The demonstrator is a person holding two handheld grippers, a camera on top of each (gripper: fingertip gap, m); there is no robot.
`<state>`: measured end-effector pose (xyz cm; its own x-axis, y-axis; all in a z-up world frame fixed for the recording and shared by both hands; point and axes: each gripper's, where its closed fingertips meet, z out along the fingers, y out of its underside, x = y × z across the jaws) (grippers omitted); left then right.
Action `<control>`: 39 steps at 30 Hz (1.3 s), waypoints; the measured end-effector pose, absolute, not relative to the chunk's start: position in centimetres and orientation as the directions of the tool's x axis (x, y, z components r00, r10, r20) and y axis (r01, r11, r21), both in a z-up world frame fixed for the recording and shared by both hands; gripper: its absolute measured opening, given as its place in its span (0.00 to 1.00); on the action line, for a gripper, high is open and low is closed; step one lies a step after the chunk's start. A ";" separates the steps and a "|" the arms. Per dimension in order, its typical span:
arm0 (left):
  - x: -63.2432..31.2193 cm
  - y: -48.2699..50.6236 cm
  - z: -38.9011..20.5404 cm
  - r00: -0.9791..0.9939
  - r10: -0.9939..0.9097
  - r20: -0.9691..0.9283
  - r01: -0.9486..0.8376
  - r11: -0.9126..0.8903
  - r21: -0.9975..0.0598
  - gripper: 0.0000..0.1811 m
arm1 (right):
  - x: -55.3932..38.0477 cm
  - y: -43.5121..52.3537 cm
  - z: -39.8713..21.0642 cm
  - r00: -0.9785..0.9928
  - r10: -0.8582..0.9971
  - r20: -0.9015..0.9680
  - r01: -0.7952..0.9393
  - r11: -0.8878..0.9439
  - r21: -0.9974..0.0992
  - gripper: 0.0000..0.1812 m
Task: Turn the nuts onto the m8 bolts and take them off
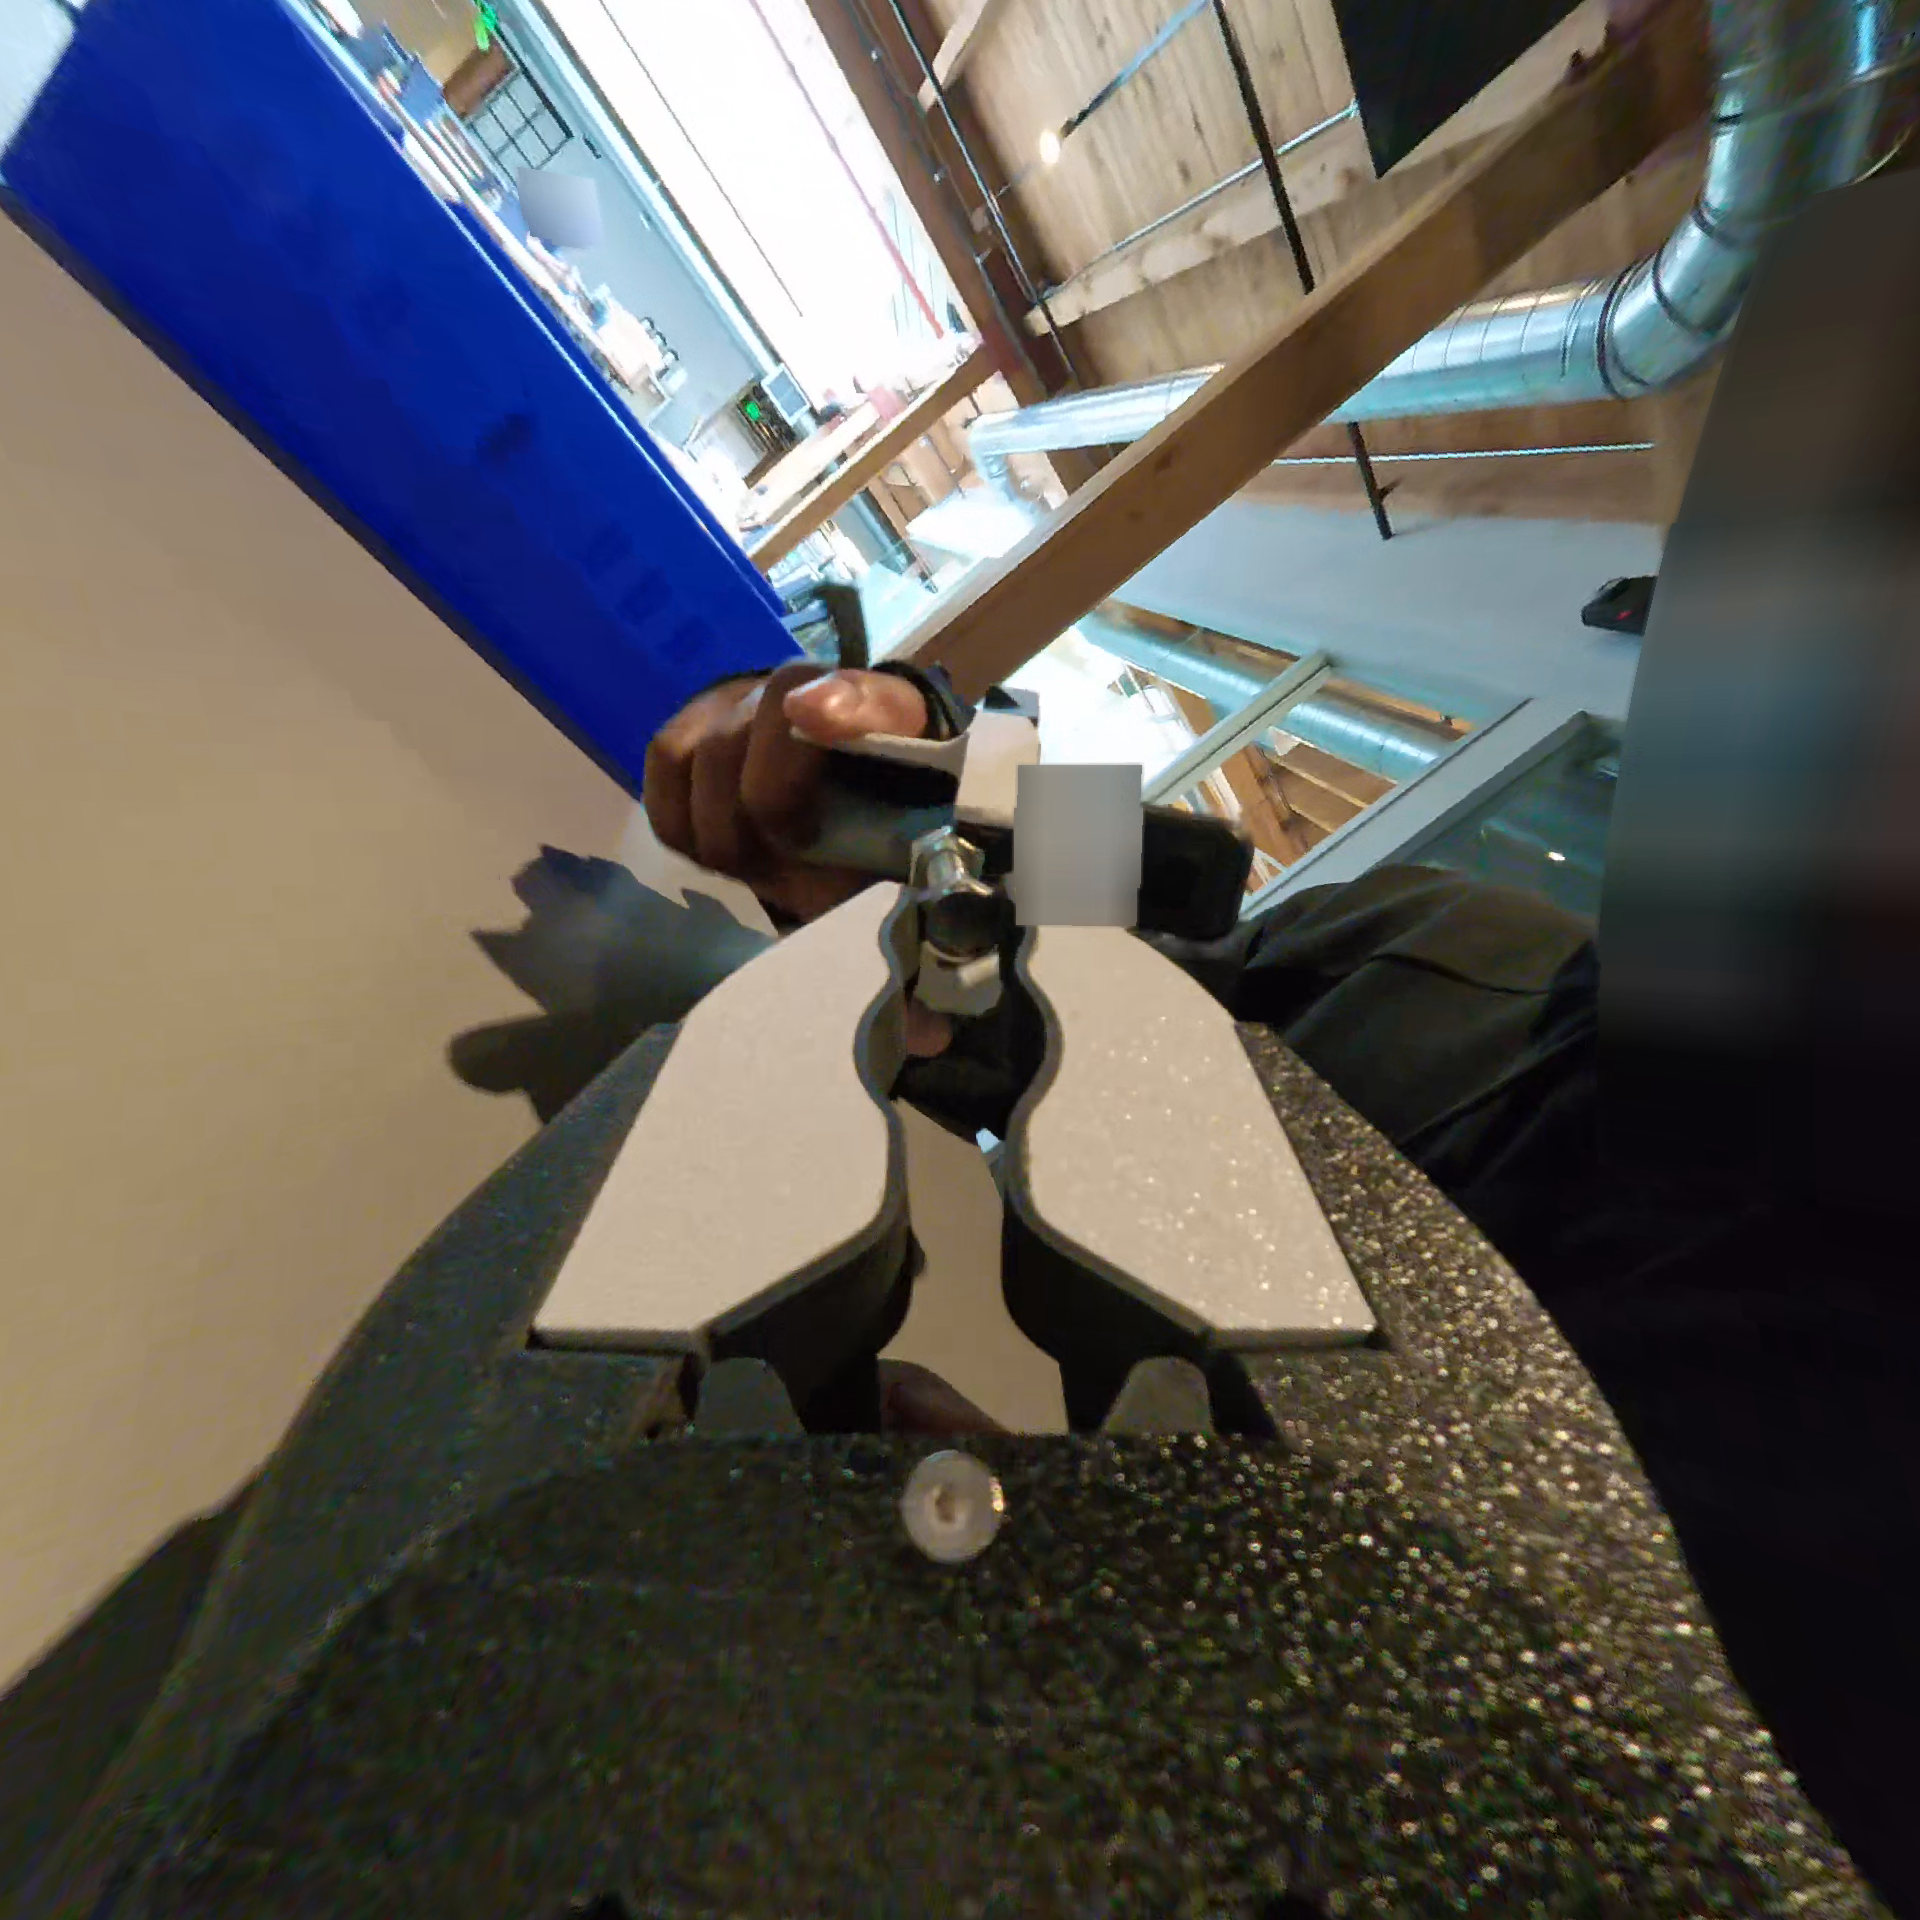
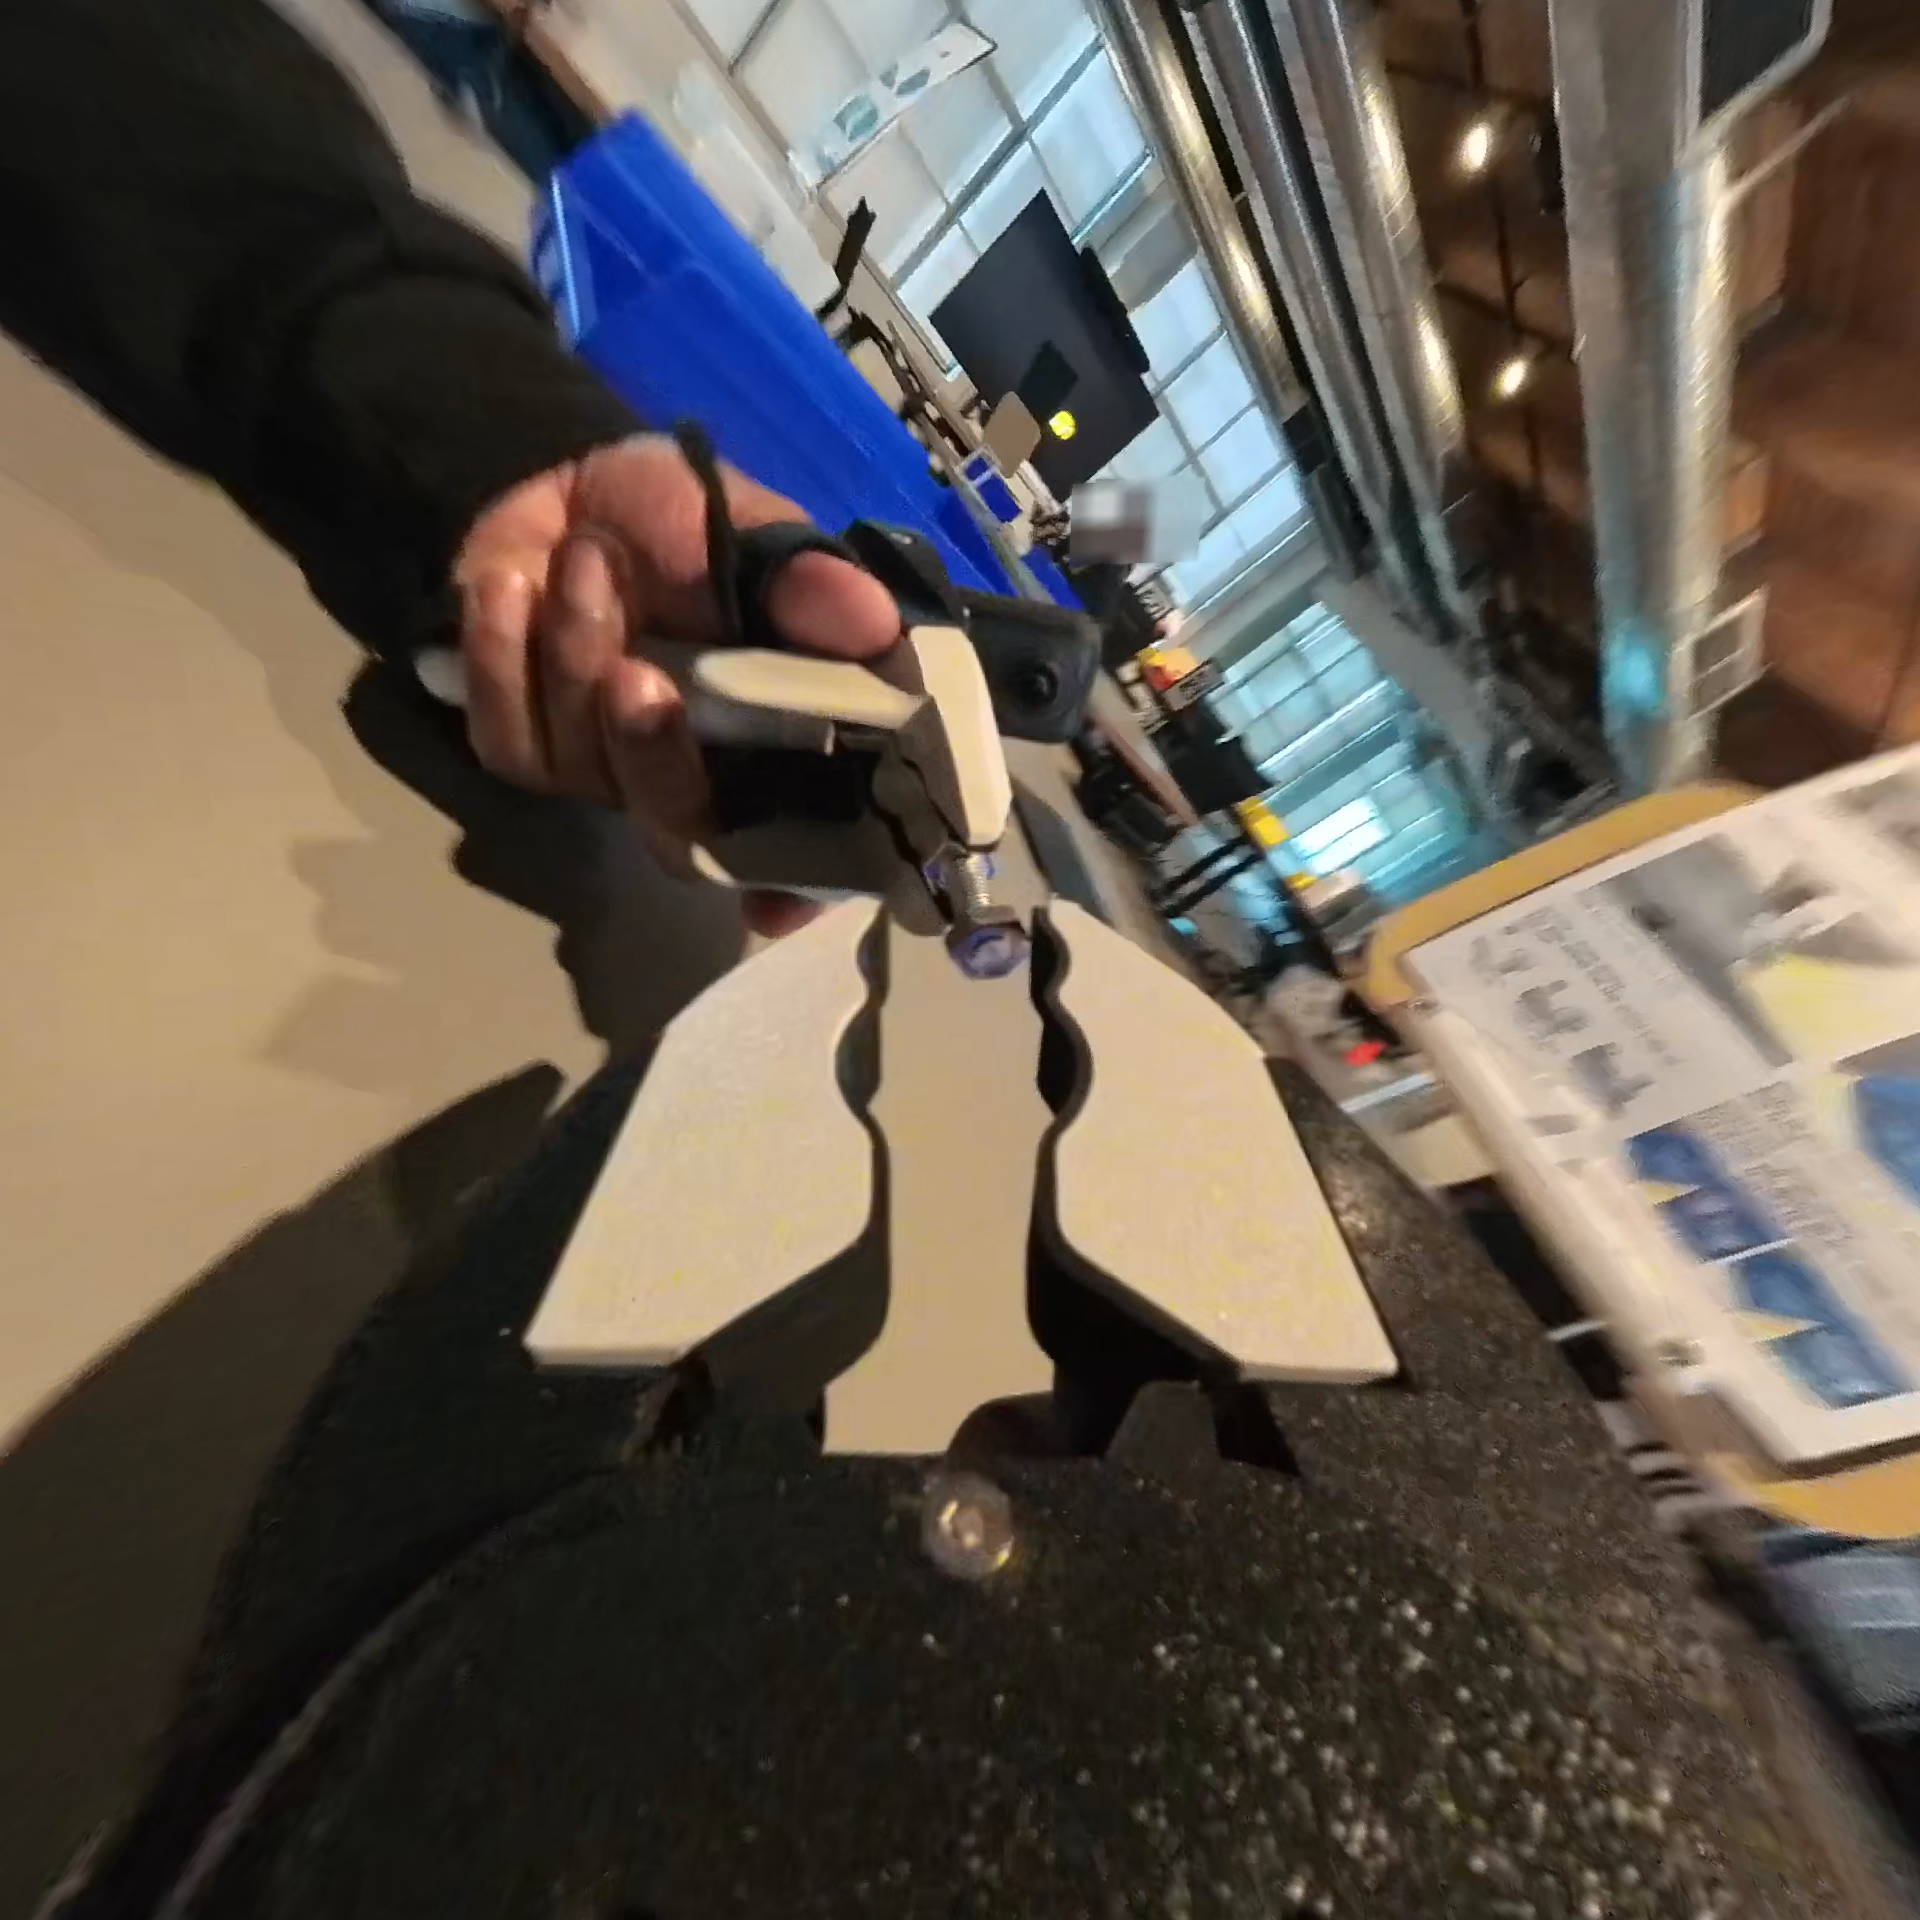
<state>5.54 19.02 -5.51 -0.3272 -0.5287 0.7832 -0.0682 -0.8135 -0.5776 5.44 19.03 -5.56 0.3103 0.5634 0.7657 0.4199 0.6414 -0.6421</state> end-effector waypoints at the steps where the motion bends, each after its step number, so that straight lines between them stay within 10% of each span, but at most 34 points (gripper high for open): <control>1: 5.4 19.3 -5.4 -0.318 -0.557 0.767 -0.048 -0.799 -0.600 0.07 | 5.4 19.0 -5.6 0.337 0.638 0.692 0.373 0.584 -0.721 0.18; 5: 4.9 19.6 -5.1 -0.257 -0.743 0.618 0.003 -0.640 -0.768 0.07 | 4.7 18.6 -5.1 0.349 0.907 0.234 0.109 0.208 -0.972 0.27; 12: 4.8 18.9 -5.3 -0.194 -0.912 0.362 -0.005 -0.368 -0.930 0.08 | 4.0 18.5 -5.8 0.226 0.948 -0.225 -0.033 -0.223 -0.974 0.26; 19: 5.0 17.9 -6.1 -0.226 -0.899 0.374 -0.082 -0.365 -0.927 0.08 | 4.1 18.5 -6.2 0.249 0.956 -0.157 0.010 -0.165 -0.986 0.09; 23: 5.1 17.5 -6.7 -0.263 -0.777 0.572 -0.165 -0.548 -0.820 0.08 | 4.3 18.5 -6.9 0.310 0.921 0.235 0.174 0.188 -0.967 0.09; 28: 5.5 17.9 -6.7 -0.270 -0.636 0.723 -0.169 -0.708 -0.686 0.08 | 5.2 19.1 -7.0 0.238 0.370 0.898 0.526 0.729 -0.439 0.11; 34: 3.7 20.6 -4.6 -0.254 -0.777 0.576 0.054 -0.606 -0.794 0.08 | 5.5 19.4 -5.4 0.474 0.767 0.432 0.158 0.409 -0.899 0.25; 39: 3.1 21.0 -3.8 -0.208 -0.877 0.433 0.140 -0.464 -0.875 0.07 | 5.7 18.8 -4.9 0.474 0.810 0.345 0.092 0.345 -0.934 0.21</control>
